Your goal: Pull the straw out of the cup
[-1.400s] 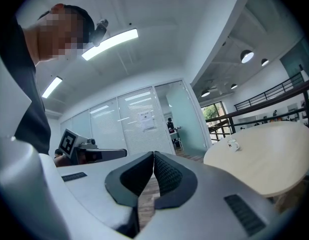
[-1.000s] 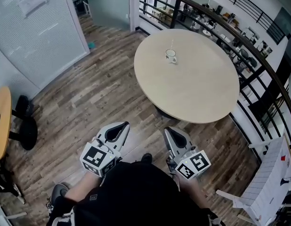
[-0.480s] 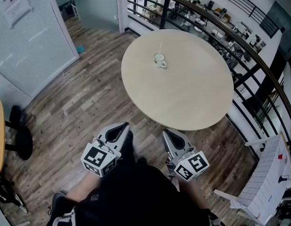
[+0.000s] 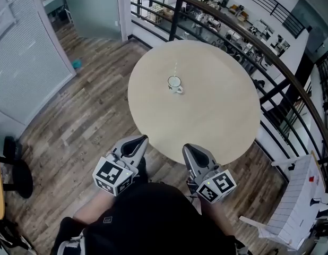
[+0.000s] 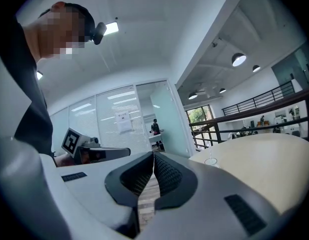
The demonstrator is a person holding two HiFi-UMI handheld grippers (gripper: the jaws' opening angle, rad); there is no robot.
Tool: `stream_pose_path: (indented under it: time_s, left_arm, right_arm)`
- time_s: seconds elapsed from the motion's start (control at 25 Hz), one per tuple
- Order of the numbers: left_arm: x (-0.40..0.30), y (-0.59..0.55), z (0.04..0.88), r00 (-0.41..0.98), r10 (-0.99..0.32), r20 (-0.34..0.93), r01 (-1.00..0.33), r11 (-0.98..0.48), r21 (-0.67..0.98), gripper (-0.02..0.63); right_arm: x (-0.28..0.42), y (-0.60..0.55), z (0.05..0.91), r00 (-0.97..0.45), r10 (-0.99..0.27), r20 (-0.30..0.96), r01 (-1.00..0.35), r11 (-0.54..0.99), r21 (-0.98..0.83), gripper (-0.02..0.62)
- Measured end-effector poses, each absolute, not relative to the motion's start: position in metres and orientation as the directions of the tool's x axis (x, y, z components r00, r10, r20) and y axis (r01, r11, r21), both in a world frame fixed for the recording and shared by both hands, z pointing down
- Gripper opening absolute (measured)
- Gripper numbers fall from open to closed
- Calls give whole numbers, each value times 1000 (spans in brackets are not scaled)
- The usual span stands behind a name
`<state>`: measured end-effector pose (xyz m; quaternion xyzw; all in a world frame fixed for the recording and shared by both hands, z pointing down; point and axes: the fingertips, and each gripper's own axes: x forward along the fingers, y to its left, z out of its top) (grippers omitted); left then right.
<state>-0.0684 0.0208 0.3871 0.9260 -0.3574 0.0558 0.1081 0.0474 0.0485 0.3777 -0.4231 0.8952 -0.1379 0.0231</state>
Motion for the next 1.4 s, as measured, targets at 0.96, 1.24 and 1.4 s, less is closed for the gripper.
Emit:
stream_pose_path:
  time_s: [0.96,1.24,1.4]
  left_arm:
    - [-41,-170,395,809,-553,200,-586,-784,203,8]
    - [3,-201,404,798,-556,232,-598,-777,195,8]
    - [18,-215,412,799,-552,240,-597,-776,203,8]
  right_arm:
    - [56,-128,394,-603,-787,128,-774,538,-334,23]
    - [94,-168,404,-620,-775,118,-759,555,-341,25]
    - [103,-181,416,-629,-767,128,-751,556,-357,25]
